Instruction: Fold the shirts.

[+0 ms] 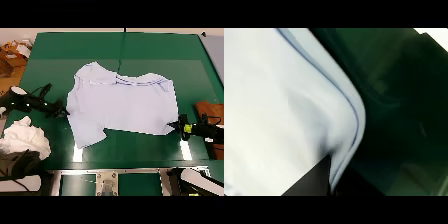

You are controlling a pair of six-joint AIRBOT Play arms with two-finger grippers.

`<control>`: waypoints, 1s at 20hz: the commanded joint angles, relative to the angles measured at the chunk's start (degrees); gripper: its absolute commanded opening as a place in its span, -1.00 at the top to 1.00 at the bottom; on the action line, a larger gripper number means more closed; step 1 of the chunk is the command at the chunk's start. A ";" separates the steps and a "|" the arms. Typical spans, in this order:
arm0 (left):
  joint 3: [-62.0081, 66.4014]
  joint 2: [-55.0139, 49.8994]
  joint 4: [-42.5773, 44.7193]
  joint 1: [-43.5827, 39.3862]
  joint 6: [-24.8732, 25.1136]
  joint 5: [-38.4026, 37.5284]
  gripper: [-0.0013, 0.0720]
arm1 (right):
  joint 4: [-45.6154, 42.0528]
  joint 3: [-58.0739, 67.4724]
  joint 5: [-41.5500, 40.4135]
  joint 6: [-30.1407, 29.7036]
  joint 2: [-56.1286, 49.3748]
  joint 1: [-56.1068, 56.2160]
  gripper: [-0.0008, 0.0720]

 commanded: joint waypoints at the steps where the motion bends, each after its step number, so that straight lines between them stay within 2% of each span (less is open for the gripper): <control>1: 0.70 11.89 0.20 -0.02 -1.33 -0.37 0.90 | 1.55 9.22 12.76 -0.85 1.77 0.26 0.93; 5: 10.08 30.73 0.20 -0.02 -5.20 -0.20 0.90 | 5.99 27.63 21.73 0.94 11.10 0.26 0.93; 9: 29.03 43.12 0.20 -0.02 -7.34 2.08 0.90 | 15.50 48.54 24.57 1.31 20.41 0.24 0.93; 12: 44.94 45.35 0.24 -0.02 -7.80 1.92 0.90 | 16.70 64.06 21.64 1.33 24.96 0.24 0.93; 15: 55.52 45.33 0.79 -0.02 -8.22 1.49 0.89 | 13.51 74.62 14.88 1.92 28.04 0.24 0.93; 18: 56.19 45.03 4.44 -0.02 -11.21 0.70 0.89 | 7.54 77.68 12.98 5.44 28.44 0.24 0.94; 20: 53.57 43.89 7.15 -0.02 -12.70 0.28 0.89 | 5.99 75.12 12.98 5.38 27.47 0.26 0.93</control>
